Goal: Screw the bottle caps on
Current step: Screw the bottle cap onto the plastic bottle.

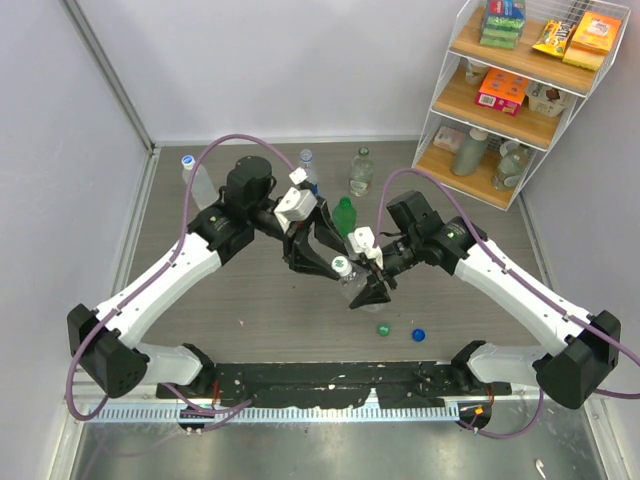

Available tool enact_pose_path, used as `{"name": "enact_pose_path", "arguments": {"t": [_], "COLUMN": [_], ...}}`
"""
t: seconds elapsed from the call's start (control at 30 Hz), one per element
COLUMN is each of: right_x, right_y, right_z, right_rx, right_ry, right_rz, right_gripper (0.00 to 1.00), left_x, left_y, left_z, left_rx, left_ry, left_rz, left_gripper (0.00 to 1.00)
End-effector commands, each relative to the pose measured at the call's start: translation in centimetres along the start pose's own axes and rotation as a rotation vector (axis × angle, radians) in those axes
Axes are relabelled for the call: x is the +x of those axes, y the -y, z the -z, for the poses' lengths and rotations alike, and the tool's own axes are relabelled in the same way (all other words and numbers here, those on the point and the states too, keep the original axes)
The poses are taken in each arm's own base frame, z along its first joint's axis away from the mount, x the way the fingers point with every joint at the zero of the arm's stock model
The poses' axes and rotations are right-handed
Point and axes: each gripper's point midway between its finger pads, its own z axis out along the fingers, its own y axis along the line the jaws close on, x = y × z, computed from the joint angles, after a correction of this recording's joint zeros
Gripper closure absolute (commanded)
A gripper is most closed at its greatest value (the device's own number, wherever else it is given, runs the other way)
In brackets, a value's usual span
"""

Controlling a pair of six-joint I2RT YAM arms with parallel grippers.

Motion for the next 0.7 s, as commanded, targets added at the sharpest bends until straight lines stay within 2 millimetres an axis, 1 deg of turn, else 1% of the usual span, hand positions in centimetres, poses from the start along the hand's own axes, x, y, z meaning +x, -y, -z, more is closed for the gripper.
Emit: {"name": "enact_pose_path", "arguments": {"t": [0.0,0.03,0.07,0.1,0.13,0.17,0.2,0.23,0.27,0.3,0.33,0.37,0.4,0.43,0.47,0.53,0.67], "right_x": [-5.5,-5.5,-5.1,-5.1,-4.8,-4.8,-4.6,-4.9,-4.7,-4.8,-4.6,-4.9,-5.0,-4.7,-4.6,-4.1,-3.4], "right_y": [1.2,1.6,1.9,2.1,2.5,2.6,2.9,3.0,3.6,3.5,3.9,3.8,4.2,4.3,4.7,5.0,5.5], "right_z": [0.5,0.5,0.4,0.5,0.4,0.5,0.6,0.7,0.8,1.0,1.2,1.4,1.7,1.8,2.0,2.1,2.4], "right_rx": [0.018,0.034,0.051,0.064,0.081,0.096,0.117,0.138,0.173,0.193,0.223,0.243,0.284,0.305,0.345,0.377,0.425], "right_ry": [0.12,0.117,0.104,0.104,0.092,0.094,0.085,0.093,0.086,0.089,0.087,0.096,0.103,0.108,0.112,0.115,0.094], "right_rz": [0.242,0.245,0.208,0.198,0.189,0.176,0.168,0.156,0.148,0.13,0.124,0.109,0.12,0.078,0.087,0.052,0.011], "right_gripper": [0.99,0.99,0.99,0.99,0.99,0.99,0.99,0.99,0.99,0.99,0.99,0.99,0.99,0.99,0.99,0.99,0.99], "left_x": [1.1,0.9,0.6,0.3,-0.2,-0.4,-0.6,-0.4,-0.5,-0.7,-0.8,-1.2,-1.4,-1.6,-1.6,-1.6,-2.2], "left_y": [-1.0,-1.2,-1.5,-2.0,-2.3,-2.4,-2.3,-2.3,-2.6,-3.0,-3.4,-3.7,-4.2,-4.8,-5.2,-5.2,-5.0], "left_z": [-0.5,-0.5,-0.4,-0.4,-0.3,-0.1,0.0,0.2,0.5,0.9,1.3,1.9,2.5,3.3,3.9,4.5,5.7], "left_rx": [-0.061,-0.081,-0.108,-0.151,-0.186,-0.215,-0.238,-0.262,-0.312,-0.371,-0.424,-0.488,-0.554,-0.631,-0.688,-0.745,-0.839], "left_ry": [-0.023,-0.016,-0.002,0.015,0.034,0.047,0.053,0.056,0.065,0.076,0.086,0.103,0.122,0.15,0.178,0.21,0.306], "left_rz": [0.122,0.137,0.145,0.15,0.137,0.124,0.115,0.115,0.115,0.122,0.128,0.131,0.147,0.175,0.213,0.251,0.3], "left_gripper": [0.29,0.14,0.03,0.0,0.0,0.0,0.0,0.0,0.0,0.0,0.0,0.0,0.0,0.0,0.0,0.0,0.0]}}
